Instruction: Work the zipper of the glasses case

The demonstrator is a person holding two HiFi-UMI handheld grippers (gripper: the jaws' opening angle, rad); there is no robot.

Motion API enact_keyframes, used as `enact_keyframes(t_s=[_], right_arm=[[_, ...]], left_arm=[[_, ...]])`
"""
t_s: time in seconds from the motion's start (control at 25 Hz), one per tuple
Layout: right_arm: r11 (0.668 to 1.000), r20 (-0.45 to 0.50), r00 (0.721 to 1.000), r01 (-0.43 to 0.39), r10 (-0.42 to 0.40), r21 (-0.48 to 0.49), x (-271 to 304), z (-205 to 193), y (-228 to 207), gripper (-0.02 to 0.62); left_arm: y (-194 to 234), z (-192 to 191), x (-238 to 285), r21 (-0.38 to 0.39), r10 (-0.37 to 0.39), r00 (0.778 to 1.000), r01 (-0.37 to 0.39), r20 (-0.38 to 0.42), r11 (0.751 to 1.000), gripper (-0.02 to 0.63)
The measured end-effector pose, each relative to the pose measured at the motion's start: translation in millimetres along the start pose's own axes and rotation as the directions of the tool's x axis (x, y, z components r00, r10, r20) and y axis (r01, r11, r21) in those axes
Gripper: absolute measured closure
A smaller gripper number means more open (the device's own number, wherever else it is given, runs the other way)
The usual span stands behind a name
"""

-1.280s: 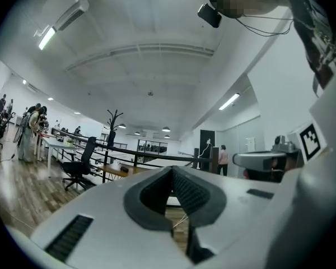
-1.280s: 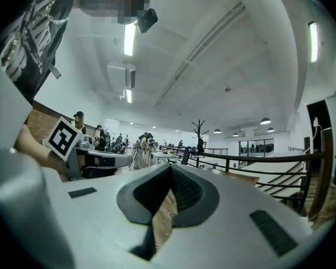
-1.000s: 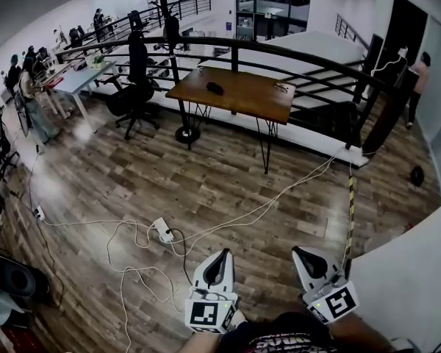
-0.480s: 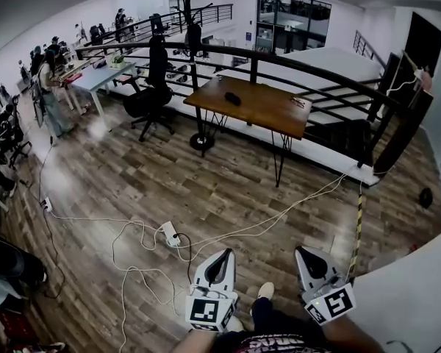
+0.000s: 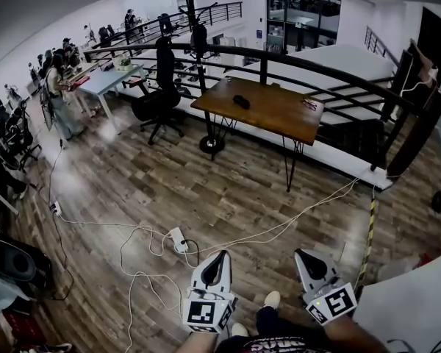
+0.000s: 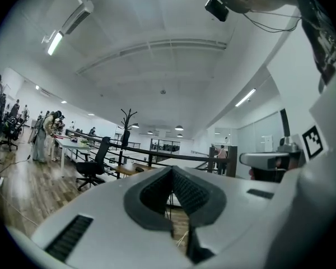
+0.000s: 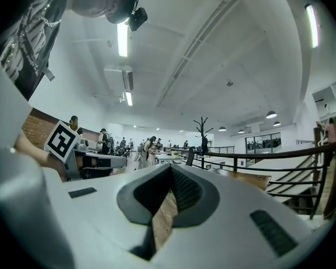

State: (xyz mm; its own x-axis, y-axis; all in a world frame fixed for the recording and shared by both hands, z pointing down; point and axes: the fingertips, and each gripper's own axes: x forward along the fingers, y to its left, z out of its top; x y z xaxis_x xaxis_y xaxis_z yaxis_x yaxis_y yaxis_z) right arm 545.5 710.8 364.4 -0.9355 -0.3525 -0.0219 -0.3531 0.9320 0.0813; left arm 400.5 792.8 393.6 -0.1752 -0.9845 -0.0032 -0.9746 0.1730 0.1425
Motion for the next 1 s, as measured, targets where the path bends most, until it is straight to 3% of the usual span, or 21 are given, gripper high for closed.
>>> enact_keyframes(t_s=[0.64,1.0], right_arm=[[0.999,0.018,0.999,-0.040,0.040,0.002,59.0,-13.8,-136.9,0.603],[1.000,0.055,0.998,0.008,-0.007,-0.007,70.0,-4.8,-208.4,0.603]], left_arm=[[-18.4,4.8,155.3,0.021,0.027,1.000,-0.028,0.010,0.999,0.598],[-24.6,20.9,189.6,0.060,0.092,0.995,-0.093,0.024,0.994,0.598]])
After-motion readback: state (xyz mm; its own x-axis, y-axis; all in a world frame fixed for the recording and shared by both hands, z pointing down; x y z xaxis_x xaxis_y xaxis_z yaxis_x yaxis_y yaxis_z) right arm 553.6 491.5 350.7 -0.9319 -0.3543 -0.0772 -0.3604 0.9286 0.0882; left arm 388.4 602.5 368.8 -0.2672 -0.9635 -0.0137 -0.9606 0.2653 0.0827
